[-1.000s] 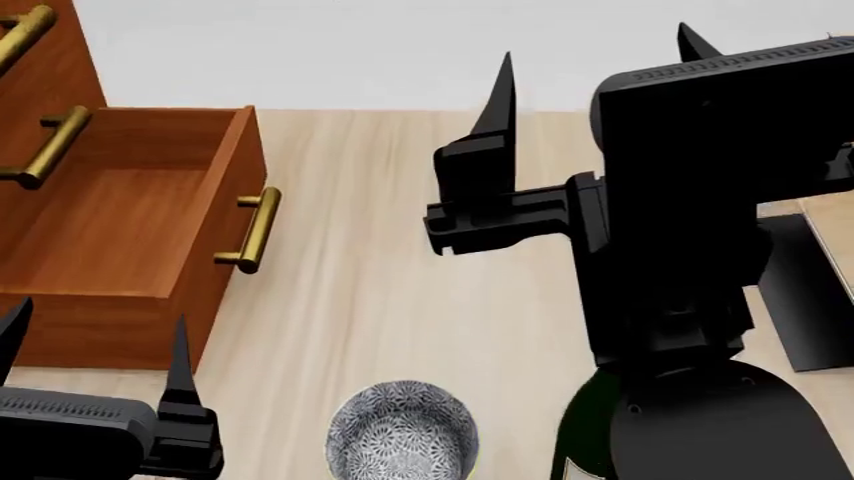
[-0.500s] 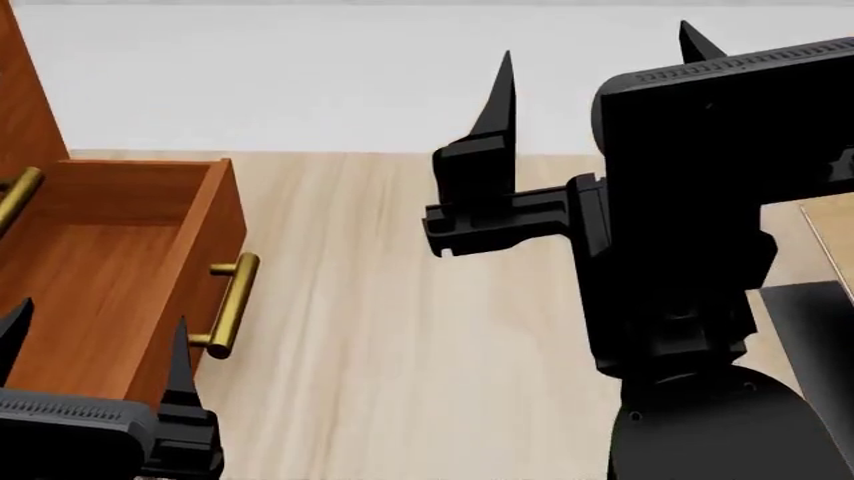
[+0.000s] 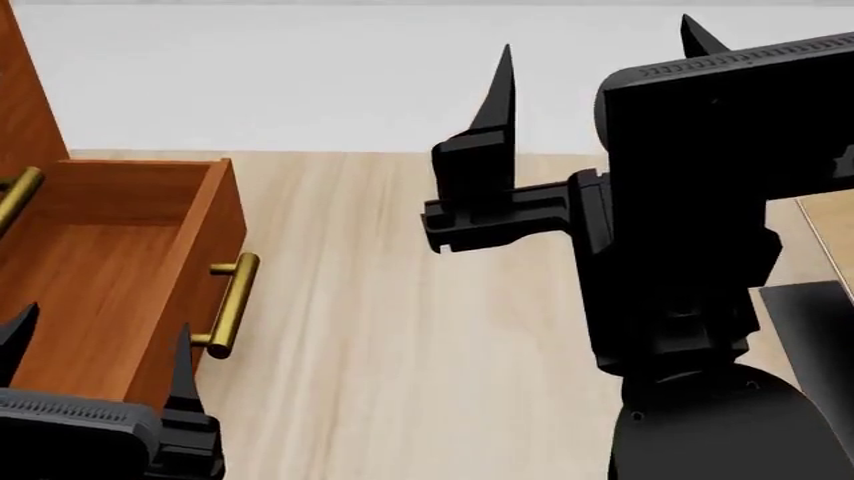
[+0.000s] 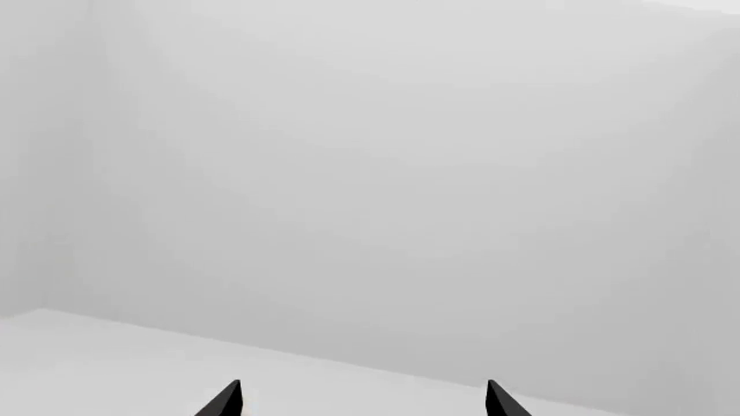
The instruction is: Put the bowl in the bottom drawer of the cabinet.
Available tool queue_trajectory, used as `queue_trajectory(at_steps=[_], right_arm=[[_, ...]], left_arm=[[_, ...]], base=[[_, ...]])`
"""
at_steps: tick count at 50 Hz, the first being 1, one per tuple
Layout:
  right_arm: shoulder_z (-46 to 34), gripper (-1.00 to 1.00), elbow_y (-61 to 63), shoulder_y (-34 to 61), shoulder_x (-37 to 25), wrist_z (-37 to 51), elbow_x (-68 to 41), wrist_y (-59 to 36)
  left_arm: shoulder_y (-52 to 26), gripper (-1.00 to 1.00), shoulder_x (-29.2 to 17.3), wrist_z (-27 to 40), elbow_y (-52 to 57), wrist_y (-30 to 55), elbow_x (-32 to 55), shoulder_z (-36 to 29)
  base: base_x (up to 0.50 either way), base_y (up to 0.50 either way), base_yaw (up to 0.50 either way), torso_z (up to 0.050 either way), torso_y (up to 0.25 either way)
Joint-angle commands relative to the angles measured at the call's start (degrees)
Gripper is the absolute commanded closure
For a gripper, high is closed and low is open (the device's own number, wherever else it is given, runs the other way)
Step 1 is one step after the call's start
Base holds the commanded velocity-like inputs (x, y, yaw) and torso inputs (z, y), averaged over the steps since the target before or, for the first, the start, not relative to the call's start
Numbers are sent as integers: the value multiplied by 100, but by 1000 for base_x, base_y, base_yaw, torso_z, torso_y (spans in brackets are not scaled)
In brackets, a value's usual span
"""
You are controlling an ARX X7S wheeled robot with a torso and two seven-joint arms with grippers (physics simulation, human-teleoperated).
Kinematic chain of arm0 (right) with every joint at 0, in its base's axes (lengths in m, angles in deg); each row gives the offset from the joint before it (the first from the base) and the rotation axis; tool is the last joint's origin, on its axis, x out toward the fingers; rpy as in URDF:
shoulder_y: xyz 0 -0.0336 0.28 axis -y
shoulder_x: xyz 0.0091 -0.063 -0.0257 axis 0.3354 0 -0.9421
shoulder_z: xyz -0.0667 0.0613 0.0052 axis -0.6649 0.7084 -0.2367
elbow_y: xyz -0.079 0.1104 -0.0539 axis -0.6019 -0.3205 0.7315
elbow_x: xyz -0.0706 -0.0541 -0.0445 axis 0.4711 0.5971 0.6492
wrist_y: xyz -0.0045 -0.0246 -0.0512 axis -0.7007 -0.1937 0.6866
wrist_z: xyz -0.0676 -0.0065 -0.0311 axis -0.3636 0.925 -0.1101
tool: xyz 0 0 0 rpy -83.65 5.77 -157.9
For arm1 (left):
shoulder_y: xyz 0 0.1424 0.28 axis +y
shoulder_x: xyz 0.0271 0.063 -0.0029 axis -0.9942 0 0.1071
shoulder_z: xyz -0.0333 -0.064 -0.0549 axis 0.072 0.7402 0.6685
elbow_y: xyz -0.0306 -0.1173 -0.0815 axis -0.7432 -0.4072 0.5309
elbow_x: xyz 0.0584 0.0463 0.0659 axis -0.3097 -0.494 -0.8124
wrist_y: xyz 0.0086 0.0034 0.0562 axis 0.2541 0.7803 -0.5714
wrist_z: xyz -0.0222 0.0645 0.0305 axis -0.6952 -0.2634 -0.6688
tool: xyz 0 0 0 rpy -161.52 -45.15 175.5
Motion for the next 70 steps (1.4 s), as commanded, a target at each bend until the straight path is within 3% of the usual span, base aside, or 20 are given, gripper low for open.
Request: queue_trajectory(at_steps=[1, 5, 11, 26, 34, 41, 51, 70], right_arm=[[35, -100, 32, 53, -17, 18, -54, -56], [58, -100, 16, 37, -30, 14, -68, -23], [49, -100, -35, 9, -35, 17, -81, 40], [22, -100, -97, -50, -100, 44, -95, 119], [46, -100, -104, -53, -123, 52, -119, 135], [18, -100, -56, -32, -133, 79, -146, 70], [34, -100, 49, 28, -154, 120, -195, -73], [37, -100, 14, -5, -222, 143, -240, -30]], left_arm=[[-292, -100, -196, -191, 431, 1118, 179, -27], [-325, -100, -247, -570, 722, 1712, 692, 225], [-672, -100, -175, -1091, 1275, 3240, 1609, 838], [-1316, -100, -113, -1393, 1617, 5199, 2463, 1261], [-1548, -100, -471, 108, 1096, 5210, 4666, 1426], [-1683, -100, -638, 935, 839, 5177, 5897, 1525], [-1803, -100, -764, 1521, 538, 5130, 6666, 1329], [-2291, -100, -776, 1792, -445, 4940, 7428, 649]], base=[[0, 0, 0, 0, 0], [0, 0, 0, 0, 0], [0, 0, 0, 0, 0], [0, 0, 0, 0, 0], [0, 0, 0, 0, 0], [0, 0, 0, 0, 0], [0, 0, 0, 0, 0], [0, 0, 0, 0, 0]])
